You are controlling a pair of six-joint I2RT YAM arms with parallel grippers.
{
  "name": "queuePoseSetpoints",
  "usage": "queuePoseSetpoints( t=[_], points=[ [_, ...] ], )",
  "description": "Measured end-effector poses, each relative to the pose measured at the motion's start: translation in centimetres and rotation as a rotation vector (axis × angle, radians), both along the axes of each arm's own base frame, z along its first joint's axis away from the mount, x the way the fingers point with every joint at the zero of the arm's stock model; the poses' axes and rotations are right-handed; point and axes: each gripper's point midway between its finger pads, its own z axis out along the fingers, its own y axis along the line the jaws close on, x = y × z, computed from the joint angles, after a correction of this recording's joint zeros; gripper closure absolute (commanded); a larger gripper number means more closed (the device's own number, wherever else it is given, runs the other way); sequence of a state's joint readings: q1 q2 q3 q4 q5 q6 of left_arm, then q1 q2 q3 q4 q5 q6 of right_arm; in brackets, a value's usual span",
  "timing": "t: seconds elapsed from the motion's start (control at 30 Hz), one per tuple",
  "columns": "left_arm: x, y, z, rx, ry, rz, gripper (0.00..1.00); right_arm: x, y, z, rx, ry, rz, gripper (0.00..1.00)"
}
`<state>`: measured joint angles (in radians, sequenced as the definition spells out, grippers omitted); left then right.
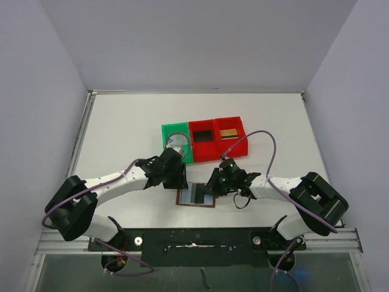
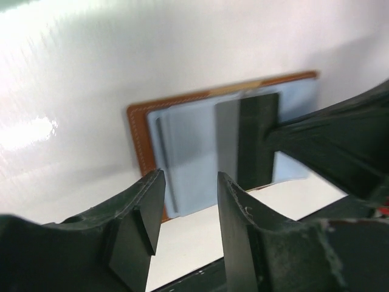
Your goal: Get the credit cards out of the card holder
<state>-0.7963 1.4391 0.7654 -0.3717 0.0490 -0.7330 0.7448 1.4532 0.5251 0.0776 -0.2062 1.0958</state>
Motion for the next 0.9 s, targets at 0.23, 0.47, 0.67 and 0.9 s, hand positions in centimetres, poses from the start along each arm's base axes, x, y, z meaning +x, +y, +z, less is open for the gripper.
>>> queuePoseSetpoints(
  t=[0.23,0.47,0.67,0.9],
  points=[
    [1.7,-2.5,3.6,-0.125,-0.089,-0.016,0.67,0.1,-0.2,-0.1,-0.004,0.012,-0.014,0.90],
    [-0.5,-2.5,-0.6,-0.114,0.044,-0.038,0.83,0.0,-0.2,-0.1,0.012,0.006,-0.020,0.85],
    [-1.1,-3.4,-1.6,-0.115,0.087,-0.043,0.87,0.0,0.0,-0.1,0.057,0.002,-0.033,0.75],
    [-1.1,-3.7,-1.7,-0.117,0.095,-0.038,0.89,0.1,0.1,0.2,0.140,-0.019,-0.058,0.72]
  ],
)
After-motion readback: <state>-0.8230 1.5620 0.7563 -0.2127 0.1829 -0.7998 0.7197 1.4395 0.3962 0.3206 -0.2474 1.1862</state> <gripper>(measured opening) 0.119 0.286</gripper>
